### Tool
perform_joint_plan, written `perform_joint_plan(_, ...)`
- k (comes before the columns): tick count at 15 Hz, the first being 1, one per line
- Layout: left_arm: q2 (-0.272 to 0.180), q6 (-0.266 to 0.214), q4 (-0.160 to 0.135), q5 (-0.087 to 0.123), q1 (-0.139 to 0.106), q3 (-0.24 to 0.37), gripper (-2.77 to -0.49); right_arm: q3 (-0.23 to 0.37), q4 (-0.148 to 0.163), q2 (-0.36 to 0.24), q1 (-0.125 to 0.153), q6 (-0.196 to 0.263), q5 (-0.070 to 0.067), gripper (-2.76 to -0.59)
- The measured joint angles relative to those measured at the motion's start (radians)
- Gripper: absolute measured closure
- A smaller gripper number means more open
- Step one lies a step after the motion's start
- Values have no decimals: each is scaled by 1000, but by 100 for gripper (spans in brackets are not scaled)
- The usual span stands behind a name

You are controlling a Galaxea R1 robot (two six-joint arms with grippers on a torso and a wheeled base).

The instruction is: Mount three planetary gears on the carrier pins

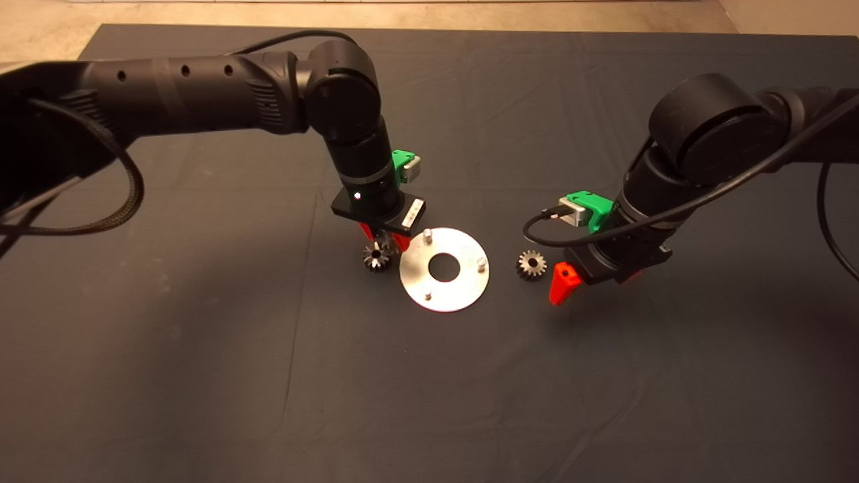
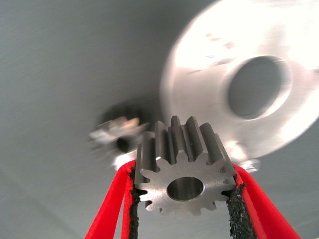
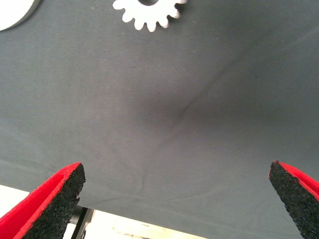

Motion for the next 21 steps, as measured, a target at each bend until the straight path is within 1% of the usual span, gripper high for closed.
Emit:
perform_joint_plan(2,36,22,-3,-9,0,-22,-93,-1,0,3,0,0,1,-276)
perform_joint_plan(3,39,29,-8,-14,0,-34,-93,-1,0,3,0,0,-1,-276)
perform_joint_plan(4,40,47,-9,-9,-1,-54,-93,-1,0,2,0,0,-3,-276)
perform_joint_plan(5,46,58,-7,0,0,-74,-93,-1,0,2,0,0,-3,-276)
perform_joint_plan(6,52,68,-5,18,0,-87,-93,-1,0,5,0,0,-2,-276)
perform_joint_plan(7,66,80,-5,53,0,-99,-93,-1,0,8,0,0,1,-276)
perform_joint_plan(8,89,96,-5,83,0,-118,-93,-1,0,8,0,0,2,-276)
perform_joint_plan(9,107,105,-5,88,0,-133,-93,-1,0,7,0,0,1,-276)
perform_joint_plan(10,117,106,-5,81,0,-135,-93,-1,0,6,0,0,0,-276)
perform_joint_plan(11,120,109,-5,80,-1,-135,-93,-1,0,5,0,0,0,-276)
perform_joint_plan(13,114,113,-5,79,0,-141,-93,-1,0,5,0,0,0,-276)
perform_joint_plan(15,109,114,-5,89,0,-156,-93,-1,0,6,0,0,1,-276)
perform_joint_plan(16,111,116,-5,89,0,-159,-93,-1,0,5,0,0,1,-276)
perform_joint_plan(18,128,116,-5,87,-1,-170,-93,-1,0,5,-1,0,0,-276)
perform_joint_plan(19,134,116,-5,82,0,-172,-93,-1,0,5,0,0,0,-276)
perform_joint_plan(20,142,112,-5,82,0,-177,-93,-1,0,5,-1,0,0,-276)
perform_joint_plan(21,148,97,-5,80,0,-183,-93,-1,0,5,-1,0,0,-276)
